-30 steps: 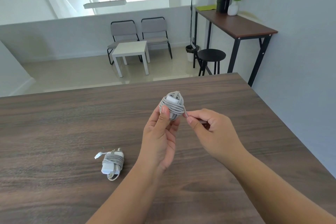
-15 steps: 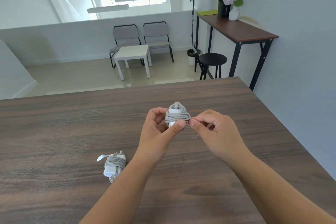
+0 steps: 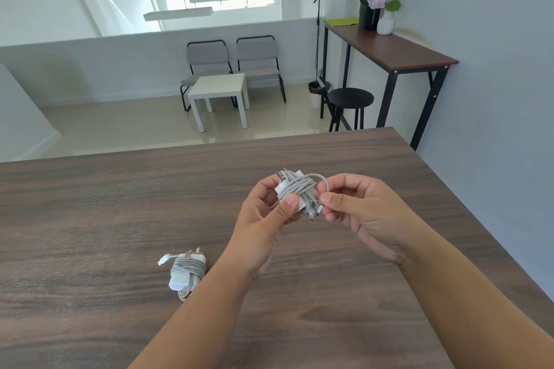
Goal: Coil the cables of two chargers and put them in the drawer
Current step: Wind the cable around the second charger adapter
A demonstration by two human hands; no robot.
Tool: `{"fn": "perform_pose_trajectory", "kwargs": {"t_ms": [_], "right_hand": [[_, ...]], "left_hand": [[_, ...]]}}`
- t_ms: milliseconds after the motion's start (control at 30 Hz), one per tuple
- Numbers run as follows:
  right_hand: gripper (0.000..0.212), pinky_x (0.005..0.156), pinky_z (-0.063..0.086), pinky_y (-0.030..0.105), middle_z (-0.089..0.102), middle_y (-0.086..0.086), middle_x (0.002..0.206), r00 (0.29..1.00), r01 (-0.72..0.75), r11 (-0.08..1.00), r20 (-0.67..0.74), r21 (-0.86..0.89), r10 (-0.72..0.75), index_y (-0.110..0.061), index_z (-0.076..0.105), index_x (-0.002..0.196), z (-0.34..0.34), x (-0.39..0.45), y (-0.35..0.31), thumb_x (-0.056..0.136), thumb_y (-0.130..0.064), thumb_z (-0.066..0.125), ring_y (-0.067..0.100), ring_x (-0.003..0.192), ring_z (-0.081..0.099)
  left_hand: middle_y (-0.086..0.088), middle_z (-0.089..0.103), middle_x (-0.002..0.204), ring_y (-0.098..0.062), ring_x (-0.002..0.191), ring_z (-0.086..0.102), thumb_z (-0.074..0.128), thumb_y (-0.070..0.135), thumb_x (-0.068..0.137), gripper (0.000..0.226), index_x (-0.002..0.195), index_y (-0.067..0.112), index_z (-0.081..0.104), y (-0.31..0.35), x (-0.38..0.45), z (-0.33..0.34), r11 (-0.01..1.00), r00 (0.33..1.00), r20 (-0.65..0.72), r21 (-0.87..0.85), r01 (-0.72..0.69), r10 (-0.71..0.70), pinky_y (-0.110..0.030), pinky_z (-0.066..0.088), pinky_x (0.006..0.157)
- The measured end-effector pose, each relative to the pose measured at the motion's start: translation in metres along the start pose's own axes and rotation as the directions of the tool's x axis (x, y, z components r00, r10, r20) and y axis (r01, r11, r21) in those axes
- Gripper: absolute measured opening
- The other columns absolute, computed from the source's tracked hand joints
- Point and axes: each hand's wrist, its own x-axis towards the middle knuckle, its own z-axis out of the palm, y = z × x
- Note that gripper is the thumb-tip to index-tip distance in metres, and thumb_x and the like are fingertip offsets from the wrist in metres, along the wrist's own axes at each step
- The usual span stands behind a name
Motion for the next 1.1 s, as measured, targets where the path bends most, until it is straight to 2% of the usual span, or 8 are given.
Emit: {"fn": "perform_pose_trajectory", "kwargs": {"t_ms": [67, 200, 367, 567, 700, 833, 967, 1100], "right_hand": [[0.010, 0.059, 0.052, 0.020, 0.063, 0.012, 0.073, 1.000, 0.002, 1.000, -0.006, -0.008, -0.002, 0.004, 0.068, 0.092, -0.001, -0.001, -0.001, 0.083, 0.005, 0.063, 0.012, 0.059, 0.057], [0.010, 0.062, 0.051, 0.022, 0.064, 0.015, 0.075, 0.997, 0.045, 0.989, -0.051, -0.142, -0.053, 0.002, 0.071, 0.092, 0.000, -0.001, -0.003, 0.084, 0.000, 0.066, 0.013, 0.064, 0.058], [0.030, 0.060, 0.053, 0.017, 0.065, 0.011, 0.070, 0.996, 0.024, 0.998, -0.086, 0.065, -0.018, 0.007, 0.068, 0.094, 0.002, 0.000, -0.012, 0.071, -0.012, 0.070, 0.012, 0.060, 0.059], [0.020, 0.058, 0.056, 0.017, 0.068, 0.012, 0.068, 0.991, 0.000, 0.968, -0.133, 0.249, 0.035, 0.004, 0.067, 0.093, 0.009, 0.002, -0.008, 0.076, -0.005, 0.068, 0.013, 0.059, 0.066], [0.026, 0.065, 0.057, 0.020, 0.070, 0.013, 0.075, 0.990, 0.025, 0.980, -0.142, 0.195, 0.003, 0.003, 0.070, 0.091, 0.009, 0.002, -0.004, 0.067, -0.007, 0.071, 0.019, 0.067, 0.066], [0.014, 0.074, 0.054, 0.029, 0.070, 0.017, 0.080, 0.989, 0.054, 0.997, -0.141, 0.053, -0.046, 0.001, 0.071, 0.093, 0.009, 0.004, 0.001, 0.078, 0.002, 0.069, 0.024, 0.072, 0.062], [0.013, 0.065, 0.053, 0.024, 0.071, 0.013, 0.077, 0.989, 0.078, 0.991, -0.120, -0.112, -0.091, 0.002, 0.070, 0.093, 0.008, 0.003, -0.003, 0.081, 0.006, 0.069, 0.015, 0.065, 0.062], [0.013, 0.064, 0.054, 0.024, 0.069, 0.011, 0.074, 0.991, 0.067, 0.977, -0.097, -0.203, -0.088, -0.001, 0.071, 0.090, 0.006, 0.003, -0.007, 0.079, 0.007, 0.070, 0.016, 0.063, 0.061]], "left_hand": [[-0.004, 0.072, 0.104, -0.017, 0.094, 0.067, 0.089, 0.036, 0.061, 0.072, 0.119, 0.010, 0.055, 0.000, 0.000, 0.000, 1.000, 1.000, 0.002, 0.000, -0.006, 0.006, -0.032, 0.054, 0.083], [-0.004, 0.072, 0.105, -0.017, 0.095, 0.068, 0.076, 0.025, 0.067, 0.055, 0.117, 0.012, 0.056, -0.001, -0.003, -0.001, 1.000, 1.000, -0.015, 0.005, -0.022, 0.022, -0.032, 0.055, 0.080], [-0.009, 0.069, 0.111, -0.022, 0.100, 0.067, 0.075, 0.021, 0.070, 0.053, 0.119, 0.011, 0.056, 0.001, -0.004, -0.005, 0.999, 0.999, 0.017, -0.012, -0.031, 0.031, -0.035, 0.056, 0.083], [-0.007, 0.068, 0.113, -0.022, 0.101, 0.067, 0.080, 0.019, 0.068, 0.060, 0.122, 0.010, 0.055, 0.003, -0.004, -0.007, 0.999, 0.999, 0.036, -0.031, -0.034, 0.035, -0.036, 0.055, 0.082], [-0.009, 0.066, 0.115, -0.024, 0.103, 0.066, 0.074, 0.020, 0.071, 0.057, 0.123, 0.010, 0.054, 0.001, -0.005, -0.009, 0.999, 0.999, 0.023, -0.032, -0.022, 0.023, -0.043, 0.054, 0.089], [-0.008, 0.067, 0.113, -0.023, 0.100, 0.068, 0.075, 0.019, 0.070, 0.059, 0.124, 0.009, 0.053, 0.001, -0.006, -0.010, 1.000, 1.000, 0.030, -0.027, -0.005, 0.006, -0.039, 0.056, 0.085], [-0.006, 0.069, 0.112, -0.020, 0.096, 0.069, 0.075, 0.020, 0.070, 0.060, 0.125, 0.009, 0.053, 0.001, -0.007, -0.010, 1.000, 0.999, 0.042, -0.011, 0.011, -0.010, -0.032, 0.056, 0.078], [-0.006, 0.068, 0.114, -0.021, 0.096, 0.068, 0.075, 0.020, 0.071, 0.059, 0.125, 0.009, 0.054, 0.001, -0.007, -0.010, 1.000, 0.999, 0.050, 0.010, 0.007, -0.007, -0.033, 0.056, 0.078]]}}
